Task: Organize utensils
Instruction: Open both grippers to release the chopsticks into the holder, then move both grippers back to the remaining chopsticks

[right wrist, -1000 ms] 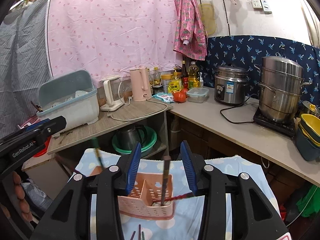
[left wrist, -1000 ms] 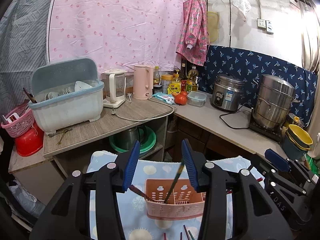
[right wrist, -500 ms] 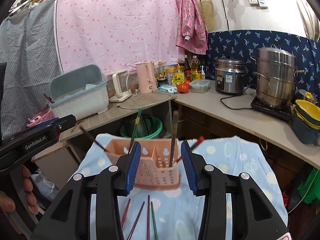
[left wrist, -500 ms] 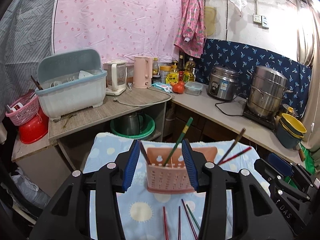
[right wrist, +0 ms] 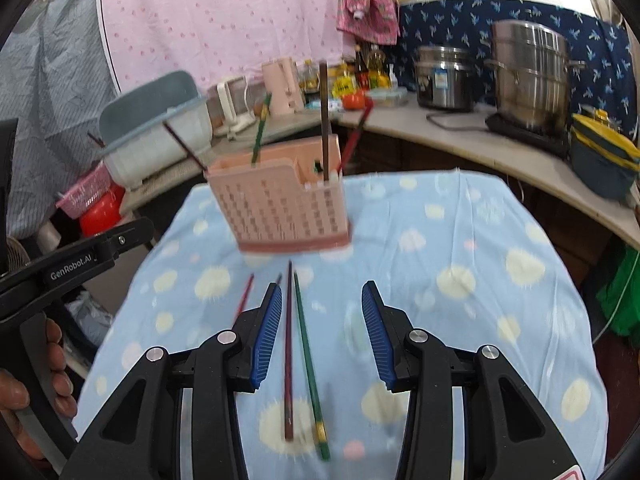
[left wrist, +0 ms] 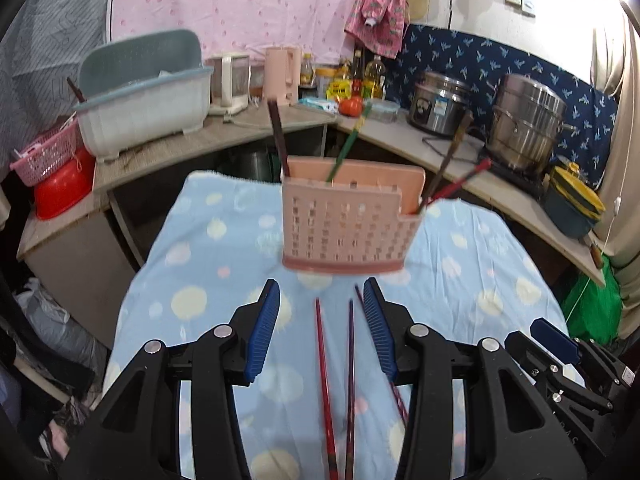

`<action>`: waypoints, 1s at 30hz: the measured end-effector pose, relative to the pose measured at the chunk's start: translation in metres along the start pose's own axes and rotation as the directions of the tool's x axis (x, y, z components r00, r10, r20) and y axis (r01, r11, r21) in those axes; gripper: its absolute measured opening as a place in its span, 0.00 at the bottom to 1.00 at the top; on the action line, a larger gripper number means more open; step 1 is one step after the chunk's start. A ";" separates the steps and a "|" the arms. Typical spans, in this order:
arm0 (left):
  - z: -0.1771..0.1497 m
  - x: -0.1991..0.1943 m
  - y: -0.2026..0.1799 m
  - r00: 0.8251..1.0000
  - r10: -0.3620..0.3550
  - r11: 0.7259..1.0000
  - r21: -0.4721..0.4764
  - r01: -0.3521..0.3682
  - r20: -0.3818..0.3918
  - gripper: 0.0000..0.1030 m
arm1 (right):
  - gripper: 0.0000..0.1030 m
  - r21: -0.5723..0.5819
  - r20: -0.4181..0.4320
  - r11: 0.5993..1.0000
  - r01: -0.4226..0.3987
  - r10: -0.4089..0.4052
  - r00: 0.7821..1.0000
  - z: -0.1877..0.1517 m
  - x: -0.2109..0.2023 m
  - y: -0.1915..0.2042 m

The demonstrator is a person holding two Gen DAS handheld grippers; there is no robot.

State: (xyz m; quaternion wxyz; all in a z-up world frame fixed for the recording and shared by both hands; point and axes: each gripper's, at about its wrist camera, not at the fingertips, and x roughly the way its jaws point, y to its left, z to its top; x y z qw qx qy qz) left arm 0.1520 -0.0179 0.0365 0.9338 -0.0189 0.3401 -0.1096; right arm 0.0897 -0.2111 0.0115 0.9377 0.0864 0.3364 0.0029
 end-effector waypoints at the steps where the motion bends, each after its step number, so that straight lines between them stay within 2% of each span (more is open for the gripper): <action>1: -0.008 0.002 0.000 1.000 -0.002 1.000 -0.002 0.002 -0.018 0.40 | 0.40 -0.001 -0.024 1.000 0.003 -0.003 1.000 -0.011 0.002 -0.001; 8: -0.070 0.013 0.008 0.992 0.007 1.000 -0.020 -0.009 -0.128 0.40 | 0.40 -0.028 -0.125 0.999 0.025 -0.029 0.992 -0.064 0.015 -0.001; 14: -0.109 0.018 0.016 0.981 0.029 0.999 -0.022 -0.034 -0.194 0.40 | 0.40 -0.041 -0.176 0.999 0.029 -0.036 0.984 -0.090 0.023 -0.001; 22: -0.133 0.017 0.013 0.976 0.014 1.000 -0.005 -0.016 -0.216 0.40 | 0.37 -0.055 -0.214 0.998 0.030 -0.042 0.976 -0.105 0.033 0.003; 30: -0.144 0.024 0.006 0.969 0.007 1.000 0.011 -0.005 -0.247 0.40 | 0.29 -0.063 -0.234 0.998 0.031 -0.045 0.971 -0.110 0.043 0.004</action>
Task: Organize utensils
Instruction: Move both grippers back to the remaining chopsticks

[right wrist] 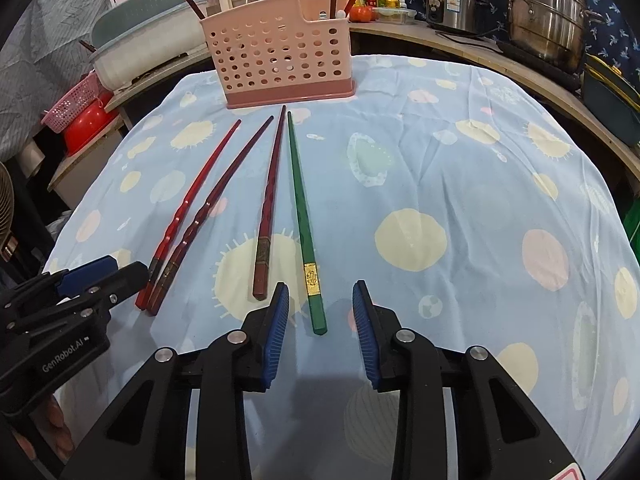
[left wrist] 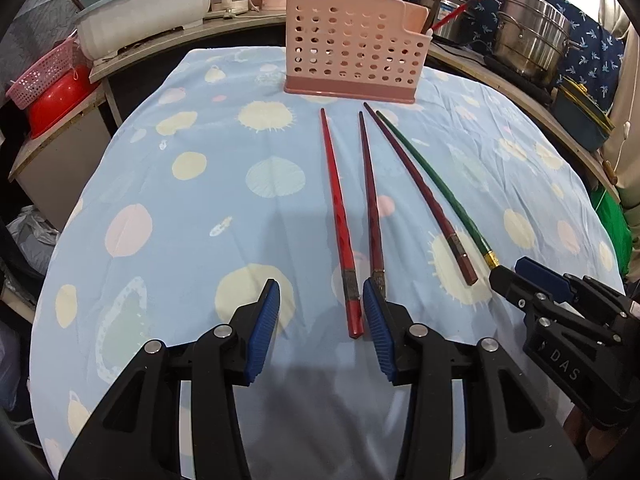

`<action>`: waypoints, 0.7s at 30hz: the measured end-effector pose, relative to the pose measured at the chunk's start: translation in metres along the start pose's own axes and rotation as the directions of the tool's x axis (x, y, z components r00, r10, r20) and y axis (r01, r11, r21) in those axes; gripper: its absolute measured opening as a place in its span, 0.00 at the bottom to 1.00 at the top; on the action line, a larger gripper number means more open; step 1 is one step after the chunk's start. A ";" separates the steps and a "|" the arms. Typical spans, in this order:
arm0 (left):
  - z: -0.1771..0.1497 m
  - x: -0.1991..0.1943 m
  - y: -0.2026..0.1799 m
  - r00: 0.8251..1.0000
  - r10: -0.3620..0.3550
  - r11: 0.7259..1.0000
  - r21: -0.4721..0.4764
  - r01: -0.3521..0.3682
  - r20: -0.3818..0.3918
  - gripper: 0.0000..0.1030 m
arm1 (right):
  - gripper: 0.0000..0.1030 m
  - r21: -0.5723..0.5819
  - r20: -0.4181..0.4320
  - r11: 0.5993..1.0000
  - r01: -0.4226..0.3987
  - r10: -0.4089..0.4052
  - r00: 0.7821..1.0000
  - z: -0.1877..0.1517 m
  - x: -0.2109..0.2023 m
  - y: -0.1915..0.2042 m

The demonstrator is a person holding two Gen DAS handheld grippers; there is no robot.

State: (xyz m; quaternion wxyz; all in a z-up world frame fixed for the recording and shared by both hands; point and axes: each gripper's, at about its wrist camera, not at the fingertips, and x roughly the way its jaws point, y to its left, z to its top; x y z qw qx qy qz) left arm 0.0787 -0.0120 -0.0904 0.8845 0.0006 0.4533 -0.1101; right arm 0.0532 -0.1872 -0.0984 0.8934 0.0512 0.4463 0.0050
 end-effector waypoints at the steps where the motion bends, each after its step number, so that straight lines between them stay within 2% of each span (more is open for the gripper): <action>1: -0.001 0.002 0.000 1.000 0.003 1.000 -0.003 -0.003 -0.004 0.40 | 0.29 0.000 -0.001 1.000 0.000 0.000 1.000 0.000 0.000 0.000; 14: 0.000 0.010 -0.004 0.999 0.035 0.999 0.021 -0.035 -0.002 0.37 | 0.24 -0.014 -0.007 1.000 0.001 -0.001 1.000 0.002 0.007 0.004; 17: 0.000 0.009 -0.003 0.999 0.037 0.999 0.022 -0.038 0.003 0.31 | 0.20 -0.018 -0.004 1.000 0.004 -0.004 1.000 0.001 0.007 0.005; 21: -0.001 0.008 -0.003 0.999 0.039 0.999 0.031 -0.039 0.008 0.19 | 0.11 -0.030 -0.004 1.000 0.006 -0.006 1.000 0.001 0.007 0.008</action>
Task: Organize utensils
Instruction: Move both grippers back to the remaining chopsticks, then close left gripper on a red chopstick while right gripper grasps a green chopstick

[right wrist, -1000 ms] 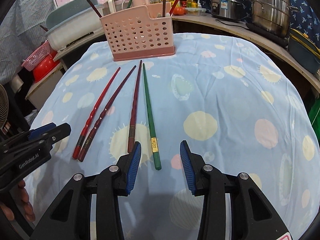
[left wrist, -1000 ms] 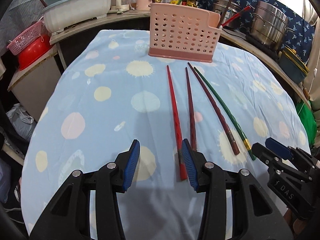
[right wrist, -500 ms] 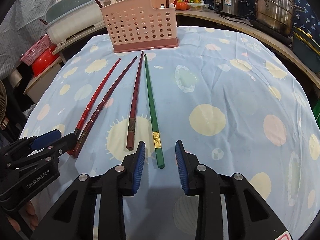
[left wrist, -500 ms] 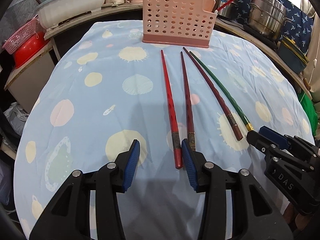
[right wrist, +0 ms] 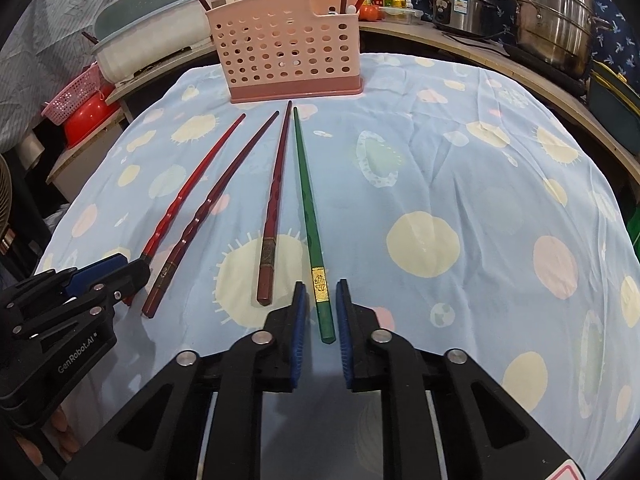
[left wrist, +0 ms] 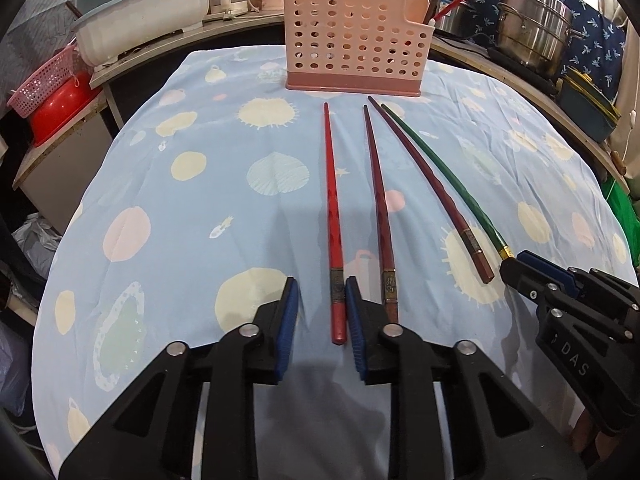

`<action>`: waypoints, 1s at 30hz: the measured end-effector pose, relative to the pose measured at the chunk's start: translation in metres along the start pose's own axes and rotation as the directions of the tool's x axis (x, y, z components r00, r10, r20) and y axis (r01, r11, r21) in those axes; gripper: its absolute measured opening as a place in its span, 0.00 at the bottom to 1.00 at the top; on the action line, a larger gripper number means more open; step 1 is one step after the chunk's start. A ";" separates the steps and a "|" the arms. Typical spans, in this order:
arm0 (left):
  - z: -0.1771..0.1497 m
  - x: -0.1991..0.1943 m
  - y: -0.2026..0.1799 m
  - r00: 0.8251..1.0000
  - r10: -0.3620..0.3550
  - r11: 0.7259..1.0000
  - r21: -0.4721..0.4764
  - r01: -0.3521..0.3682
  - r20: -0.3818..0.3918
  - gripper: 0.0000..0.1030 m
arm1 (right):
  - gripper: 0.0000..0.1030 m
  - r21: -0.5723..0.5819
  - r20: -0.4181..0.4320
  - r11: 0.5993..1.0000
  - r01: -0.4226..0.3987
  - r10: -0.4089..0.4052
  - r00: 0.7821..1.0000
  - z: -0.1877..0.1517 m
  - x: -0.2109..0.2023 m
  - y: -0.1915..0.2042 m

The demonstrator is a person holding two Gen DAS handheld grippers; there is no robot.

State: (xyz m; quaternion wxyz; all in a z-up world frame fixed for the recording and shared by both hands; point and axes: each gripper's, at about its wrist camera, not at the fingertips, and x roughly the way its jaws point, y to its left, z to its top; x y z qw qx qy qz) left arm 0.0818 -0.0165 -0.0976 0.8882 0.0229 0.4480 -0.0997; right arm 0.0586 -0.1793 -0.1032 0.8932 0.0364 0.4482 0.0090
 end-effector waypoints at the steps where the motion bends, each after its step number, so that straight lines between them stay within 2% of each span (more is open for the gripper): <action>1: 0.000 0.000 0.000 1.000 0.000 1.000 0.002 0.000 0.000 0.16 | 0.09 -0.003 0.001 1.000 0.001 -0.001 1.000 0.000 0.000 0.001; 4: 0.000 -0.002 0.000 1.000 -0.014 1.000 0.003 0.014 -0.002 0.08 | 0.08 -0.007 0.002 1.000 -0.001 0.001 1.000 -0.001 -0.001 0.002; 15: 0.003 -0.020 0.007 0.998 -0.059 0.998 -0.035 0.060 0.013 0.07 | 0.07 0.004 0.041 1.000 -0.022 0.021 0.999 0.001 -0.023 0.000; 23: 0.017 -0.052 0.014 0.994 -0.073 0.995 -0.067 0.078 0.081 0.07 | 0.07 0.018 0.111 0.999 -0.051 0.048 0.993 0.015 -0.054 0.000; 30: 0.039 -0.084 0.020 0.983 -0.091 0.991 -0.085 0.106 0.159 0.07 | 0.07 0.034 0.186 0.996 -0.083 0.075 0.980 0.036 -0.087 -0.002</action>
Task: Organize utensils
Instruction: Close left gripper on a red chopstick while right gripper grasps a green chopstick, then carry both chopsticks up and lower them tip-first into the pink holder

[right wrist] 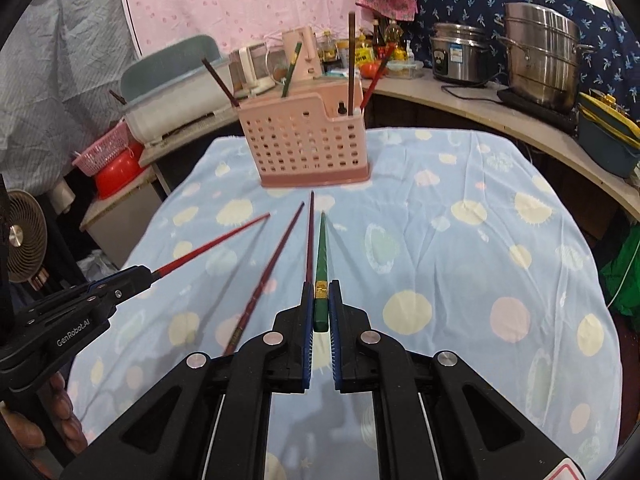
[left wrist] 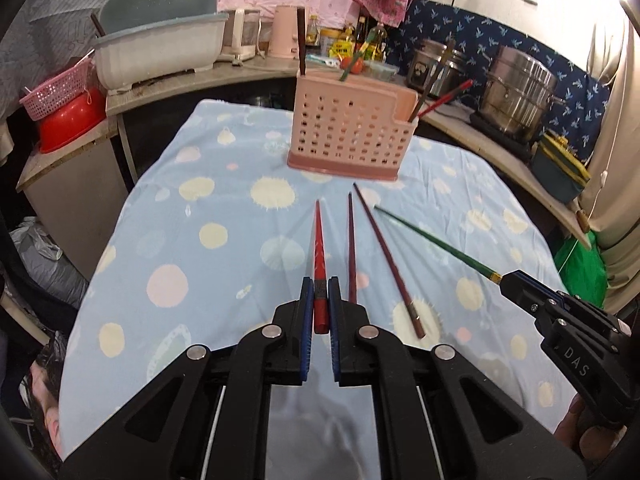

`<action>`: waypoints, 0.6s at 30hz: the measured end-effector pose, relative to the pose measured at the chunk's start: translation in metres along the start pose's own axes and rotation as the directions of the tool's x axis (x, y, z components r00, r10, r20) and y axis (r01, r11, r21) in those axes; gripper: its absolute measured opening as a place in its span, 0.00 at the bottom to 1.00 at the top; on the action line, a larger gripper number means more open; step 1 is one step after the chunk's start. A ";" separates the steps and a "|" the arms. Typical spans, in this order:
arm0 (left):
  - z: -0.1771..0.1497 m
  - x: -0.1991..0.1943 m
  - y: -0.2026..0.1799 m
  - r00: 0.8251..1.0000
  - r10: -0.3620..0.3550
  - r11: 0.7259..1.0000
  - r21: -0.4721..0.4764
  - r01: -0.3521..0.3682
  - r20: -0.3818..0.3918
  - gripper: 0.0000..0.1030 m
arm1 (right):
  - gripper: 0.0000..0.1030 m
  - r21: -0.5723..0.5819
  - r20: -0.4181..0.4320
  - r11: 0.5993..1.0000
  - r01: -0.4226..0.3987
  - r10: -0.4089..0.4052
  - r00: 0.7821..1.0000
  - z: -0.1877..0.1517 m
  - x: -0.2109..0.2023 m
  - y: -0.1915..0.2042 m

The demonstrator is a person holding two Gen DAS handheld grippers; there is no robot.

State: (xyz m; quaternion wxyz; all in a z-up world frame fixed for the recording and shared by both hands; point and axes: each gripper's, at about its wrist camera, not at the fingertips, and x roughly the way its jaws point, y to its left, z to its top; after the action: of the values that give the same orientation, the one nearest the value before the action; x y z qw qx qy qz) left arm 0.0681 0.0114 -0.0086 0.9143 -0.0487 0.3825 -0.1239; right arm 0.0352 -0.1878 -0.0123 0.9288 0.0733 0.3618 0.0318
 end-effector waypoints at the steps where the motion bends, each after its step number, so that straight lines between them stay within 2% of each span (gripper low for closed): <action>1: 0.004 -0.005 0.000 1.000 -0.003 1.000 -0.001 0.003 0.013 0.07 | 0.07 0.002 0.011 1.000 -0.003 0.003 1.000 0.005 -0.004 0.000; 18: 0.083 -0.050 -0.013 0.986 -0.029 0.999 0.024 0.025 0.165 0.07 | 0.07 0.017 0.168 0.999 -0.029 0.026 0.985 0.075 -0.045 -0.003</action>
State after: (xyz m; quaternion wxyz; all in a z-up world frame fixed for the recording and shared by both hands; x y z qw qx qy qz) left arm 0.0909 0.0117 0.0866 0.9415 -0.0538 0.3035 -0.1361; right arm 0.0528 -0.2042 0.0725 0.9547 0.0896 0.2815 0.0348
